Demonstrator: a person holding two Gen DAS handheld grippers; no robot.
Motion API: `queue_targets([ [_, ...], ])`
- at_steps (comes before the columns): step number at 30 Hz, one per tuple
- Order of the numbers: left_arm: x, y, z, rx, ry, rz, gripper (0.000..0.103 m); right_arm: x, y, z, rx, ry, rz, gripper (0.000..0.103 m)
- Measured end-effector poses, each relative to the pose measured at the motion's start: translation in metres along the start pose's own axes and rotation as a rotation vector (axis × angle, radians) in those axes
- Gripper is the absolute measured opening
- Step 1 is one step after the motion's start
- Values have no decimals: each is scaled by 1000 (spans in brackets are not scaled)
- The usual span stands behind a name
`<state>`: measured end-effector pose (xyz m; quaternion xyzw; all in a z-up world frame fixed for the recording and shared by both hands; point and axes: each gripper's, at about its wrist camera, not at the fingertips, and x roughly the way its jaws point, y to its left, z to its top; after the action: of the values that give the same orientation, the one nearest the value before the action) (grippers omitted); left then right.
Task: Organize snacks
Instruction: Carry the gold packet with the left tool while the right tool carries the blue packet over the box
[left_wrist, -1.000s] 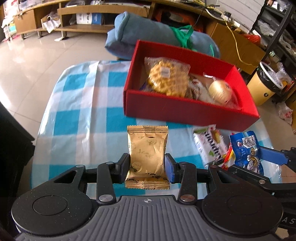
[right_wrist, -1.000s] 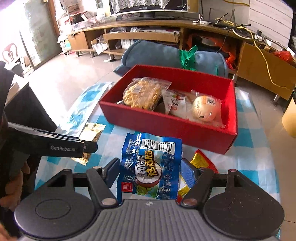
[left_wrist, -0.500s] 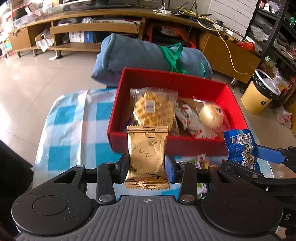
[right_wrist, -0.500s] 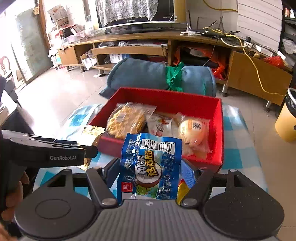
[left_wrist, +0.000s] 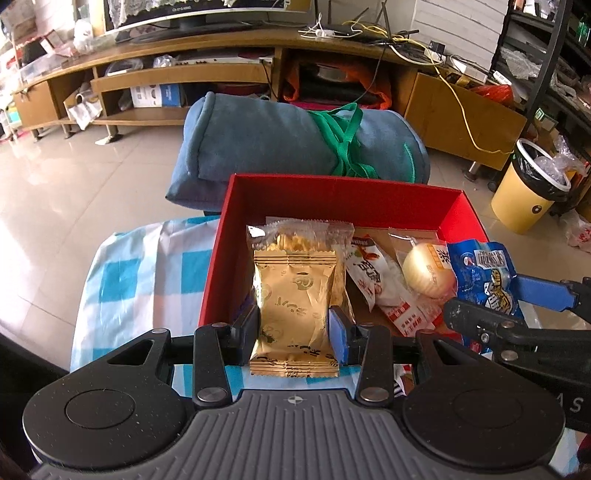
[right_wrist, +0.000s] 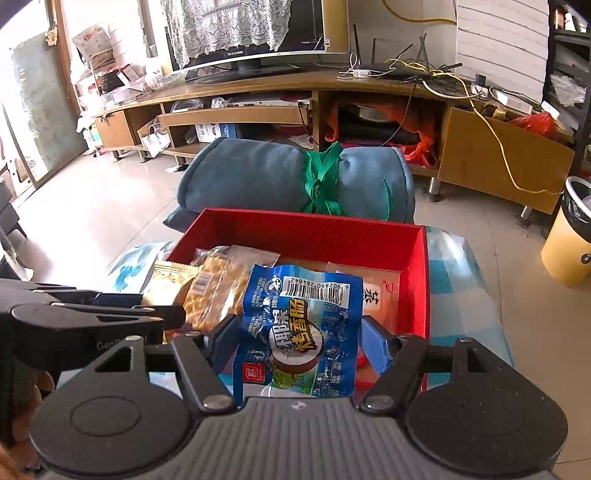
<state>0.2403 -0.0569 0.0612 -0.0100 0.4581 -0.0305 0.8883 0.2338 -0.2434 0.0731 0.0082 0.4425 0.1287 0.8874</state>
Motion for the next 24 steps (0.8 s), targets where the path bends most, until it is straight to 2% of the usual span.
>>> queue_targets([
  [9,14,-4,13,19,-6,30,49,19,-5,12,-4,13,-13,64],
  [24,43,-4,23,21,38,64,49,61,-6,19,-18,61,-28,64],
])
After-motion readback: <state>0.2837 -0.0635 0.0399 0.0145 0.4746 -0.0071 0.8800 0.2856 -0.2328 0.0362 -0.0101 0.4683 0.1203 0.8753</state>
